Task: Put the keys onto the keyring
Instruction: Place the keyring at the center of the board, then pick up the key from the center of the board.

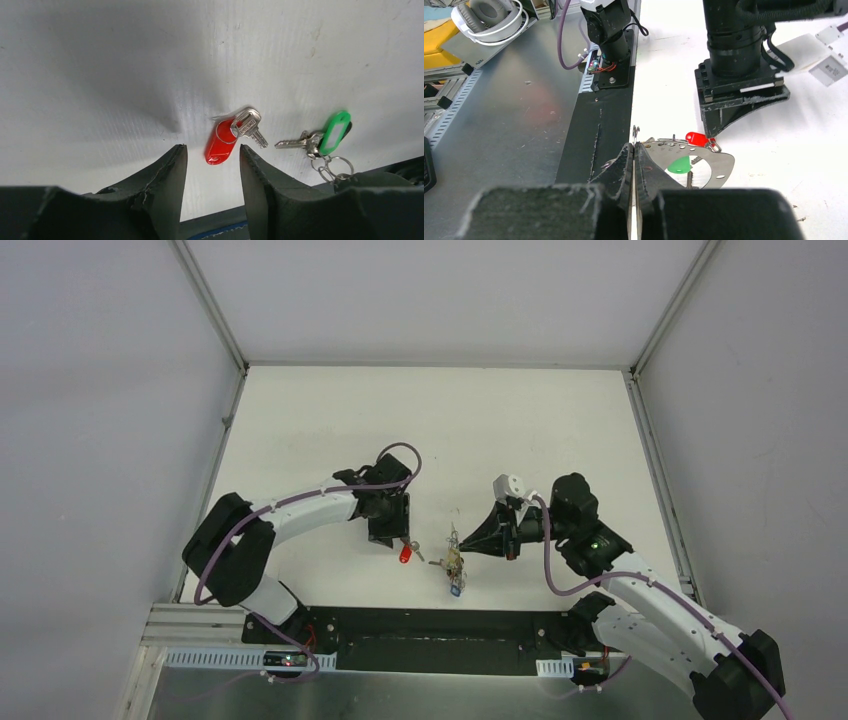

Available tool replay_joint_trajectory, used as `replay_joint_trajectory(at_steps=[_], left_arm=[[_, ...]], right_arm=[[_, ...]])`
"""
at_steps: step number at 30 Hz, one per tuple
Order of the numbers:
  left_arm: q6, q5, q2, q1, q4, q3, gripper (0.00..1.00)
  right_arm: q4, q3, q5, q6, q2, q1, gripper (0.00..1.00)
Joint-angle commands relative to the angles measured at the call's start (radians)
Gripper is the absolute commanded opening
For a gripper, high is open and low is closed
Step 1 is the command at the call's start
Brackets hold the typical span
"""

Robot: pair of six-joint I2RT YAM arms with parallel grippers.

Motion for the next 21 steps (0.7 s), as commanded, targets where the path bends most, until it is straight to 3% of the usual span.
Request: replay_joint_trajectory(at_steps=[1, 8, 14, 21], left_arm=[[-0.059, 0.091, -0.096, 0.048, 0.118, -0.038, 0.44], [-0.351, 0.143, -0.157, 0.11, 0.256, -0.181, 0.38], [-0.593, 0.078, -0.195, 0.112, 0.245, -0.232, 0.33], [-0.666, 0.022, -0.195, 0.112, 0.173, -0.222, 0.27]], right_arm=[[0.038, -0.001, -0.006, -0.002, -0.023, 0.005, 0.0], [0.038, -0.004, -0.004, 0.0, -0.025, 0.005, 0.0], [0.038, -0.011, -0.003, 0.003, -0.031, 0.006, 0.0], [0.038, -0.013, 0.004, 0.006, -0.035, 0.005, 0.0]])
